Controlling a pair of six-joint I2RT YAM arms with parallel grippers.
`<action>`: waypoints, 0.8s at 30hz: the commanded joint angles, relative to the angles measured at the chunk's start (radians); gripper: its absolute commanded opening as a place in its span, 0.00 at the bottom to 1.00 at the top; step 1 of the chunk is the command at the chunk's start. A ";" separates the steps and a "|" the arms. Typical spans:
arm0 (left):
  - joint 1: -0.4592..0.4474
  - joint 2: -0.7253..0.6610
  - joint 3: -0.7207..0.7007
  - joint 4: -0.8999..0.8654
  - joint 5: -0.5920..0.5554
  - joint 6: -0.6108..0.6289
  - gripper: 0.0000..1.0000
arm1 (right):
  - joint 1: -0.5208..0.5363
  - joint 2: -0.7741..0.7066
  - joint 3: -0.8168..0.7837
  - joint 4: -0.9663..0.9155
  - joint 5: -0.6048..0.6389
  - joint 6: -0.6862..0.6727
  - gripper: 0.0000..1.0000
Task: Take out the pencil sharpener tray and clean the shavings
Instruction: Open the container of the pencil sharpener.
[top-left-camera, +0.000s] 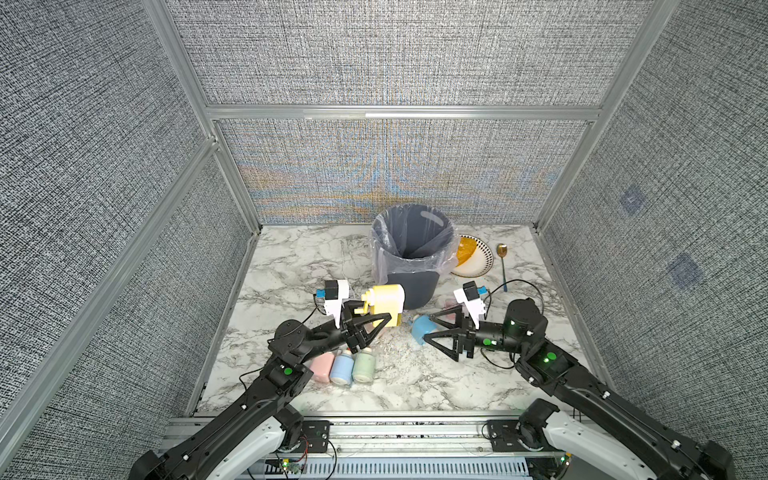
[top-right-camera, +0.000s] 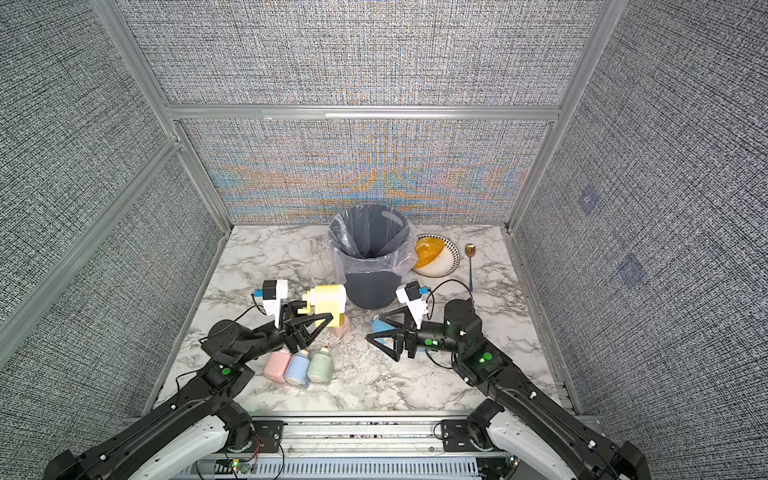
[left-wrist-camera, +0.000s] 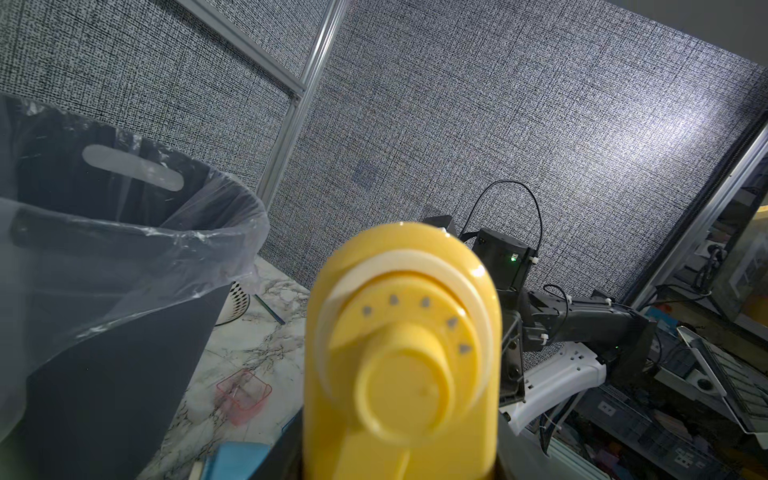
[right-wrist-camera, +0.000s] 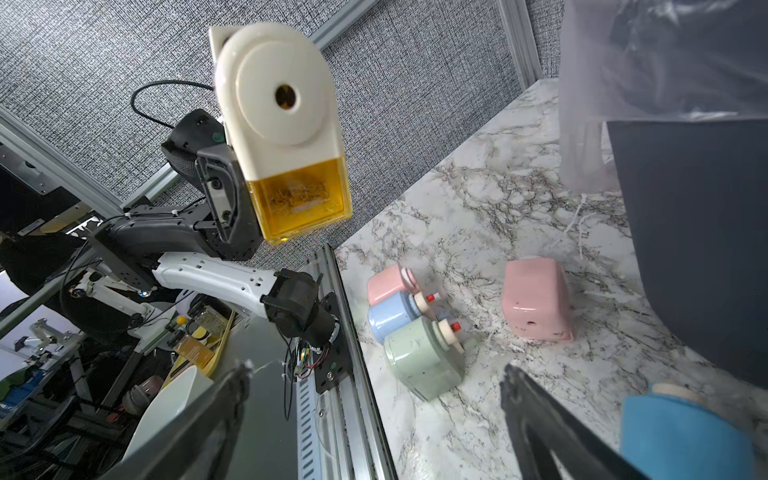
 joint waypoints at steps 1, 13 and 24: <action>-0.001 0.006 -0.003 0.071 -0.027 -0.004 0.11 | 0.002 0.009 -0.002 0.083 -0.039 -0.006 0.98; -0.001 0.051 -0.016 0.145 -0.051 -0.027 0.11 | 0.035 0.060 -0.026 0.262 -0.141 0.076 0.96; -0.001 0.041 -0.031 0.153 -0.079 -0.033 0.11 | 0.147 0.164 0.068 0.278 -0.105 0.048 0.97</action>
